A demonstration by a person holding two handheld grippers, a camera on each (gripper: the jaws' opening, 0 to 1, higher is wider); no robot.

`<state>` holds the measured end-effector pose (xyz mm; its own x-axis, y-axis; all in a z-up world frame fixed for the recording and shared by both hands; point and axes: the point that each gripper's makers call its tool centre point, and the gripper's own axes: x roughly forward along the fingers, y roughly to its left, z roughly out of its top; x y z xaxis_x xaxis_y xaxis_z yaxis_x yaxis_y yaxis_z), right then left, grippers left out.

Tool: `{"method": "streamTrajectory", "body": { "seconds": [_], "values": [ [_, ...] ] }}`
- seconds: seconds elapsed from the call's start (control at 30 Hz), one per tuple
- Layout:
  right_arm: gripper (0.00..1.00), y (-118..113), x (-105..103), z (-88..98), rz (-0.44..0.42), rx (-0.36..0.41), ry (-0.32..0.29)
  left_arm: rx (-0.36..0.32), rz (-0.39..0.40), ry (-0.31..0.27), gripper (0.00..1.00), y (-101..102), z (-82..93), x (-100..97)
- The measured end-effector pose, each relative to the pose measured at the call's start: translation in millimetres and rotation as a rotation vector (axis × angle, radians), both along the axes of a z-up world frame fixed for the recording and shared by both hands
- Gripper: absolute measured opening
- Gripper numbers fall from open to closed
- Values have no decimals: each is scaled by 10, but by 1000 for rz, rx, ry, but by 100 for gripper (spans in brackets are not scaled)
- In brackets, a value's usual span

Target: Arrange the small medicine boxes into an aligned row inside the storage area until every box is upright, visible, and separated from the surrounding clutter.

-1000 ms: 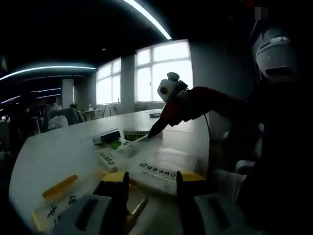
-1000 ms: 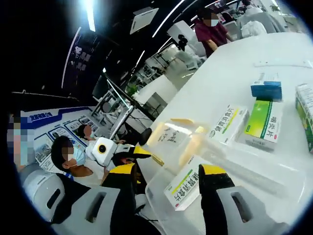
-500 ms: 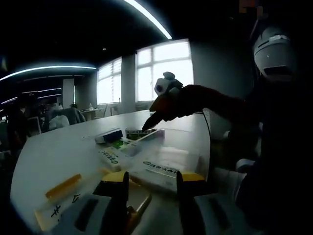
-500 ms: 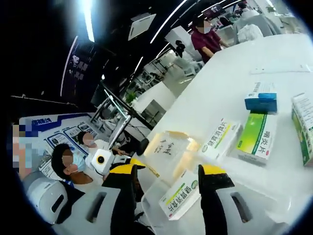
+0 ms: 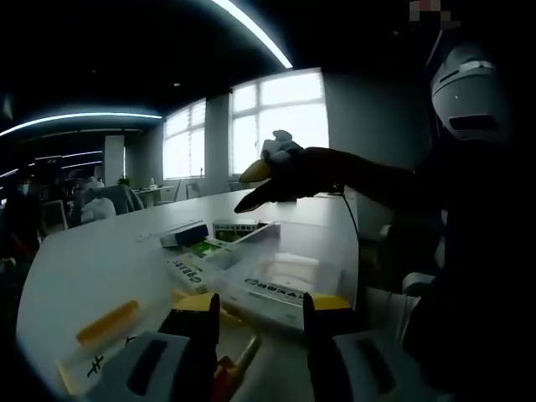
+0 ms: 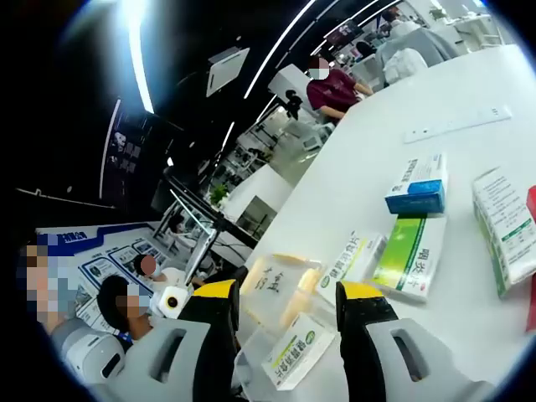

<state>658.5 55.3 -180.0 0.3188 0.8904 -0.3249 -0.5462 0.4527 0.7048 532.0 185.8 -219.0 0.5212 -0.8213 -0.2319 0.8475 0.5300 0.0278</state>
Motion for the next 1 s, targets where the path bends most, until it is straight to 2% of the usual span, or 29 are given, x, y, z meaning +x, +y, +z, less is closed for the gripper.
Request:
{"method": "streamTrajectory", "body": {
  "seconds": [0.23,0.7,1.0],
  "values": [
    [45,-131,219,-15,-29,-12,-3,4,5,5,39,14,-7,29],
    [44,-225,428,-37,-49,-41,-4,10,9,8,39,12,-3,73],
    [43,-346,663,-45,-88,-71,-2,-2,19,-7,39,48,60,95]
  ]
}}
